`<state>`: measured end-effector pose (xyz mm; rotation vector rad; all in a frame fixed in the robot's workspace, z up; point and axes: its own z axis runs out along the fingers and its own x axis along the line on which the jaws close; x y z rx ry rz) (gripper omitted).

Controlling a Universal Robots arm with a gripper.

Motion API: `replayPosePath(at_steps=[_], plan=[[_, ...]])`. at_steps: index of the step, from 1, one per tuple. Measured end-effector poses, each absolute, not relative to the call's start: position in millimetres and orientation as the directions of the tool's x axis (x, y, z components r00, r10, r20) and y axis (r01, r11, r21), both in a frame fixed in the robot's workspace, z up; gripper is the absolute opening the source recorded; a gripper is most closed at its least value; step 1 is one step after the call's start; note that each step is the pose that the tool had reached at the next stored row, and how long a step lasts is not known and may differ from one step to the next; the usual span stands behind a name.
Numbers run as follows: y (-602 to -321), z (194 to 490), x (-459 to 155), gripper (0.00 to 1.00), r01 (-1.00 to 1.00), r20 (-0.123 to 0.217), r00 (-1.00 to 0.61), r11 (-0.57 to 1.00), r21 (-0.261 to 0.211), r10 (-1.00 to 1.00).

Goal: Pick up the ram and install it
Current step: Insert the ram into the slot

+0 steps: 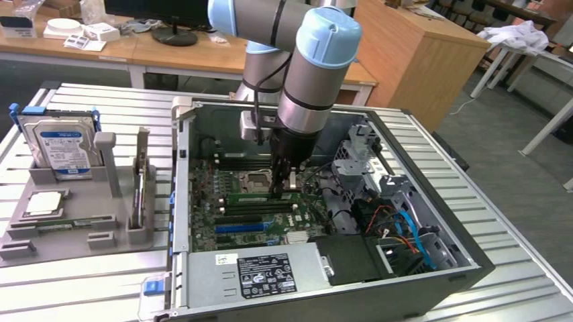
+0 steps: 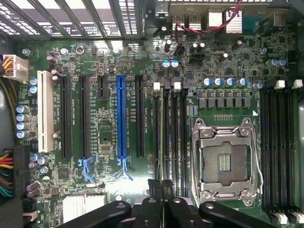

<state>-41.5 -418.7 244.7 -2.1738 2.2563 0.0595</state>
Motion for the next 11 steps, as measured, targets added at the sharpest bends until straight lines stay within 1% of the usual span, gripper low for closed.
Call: replayPosePath(at_steps=[11], plan=[[-418.7, 244.5, -41.5, 0.12, -0.999, -0.032, -0.025, 0.024, 0.022, -0.999]])
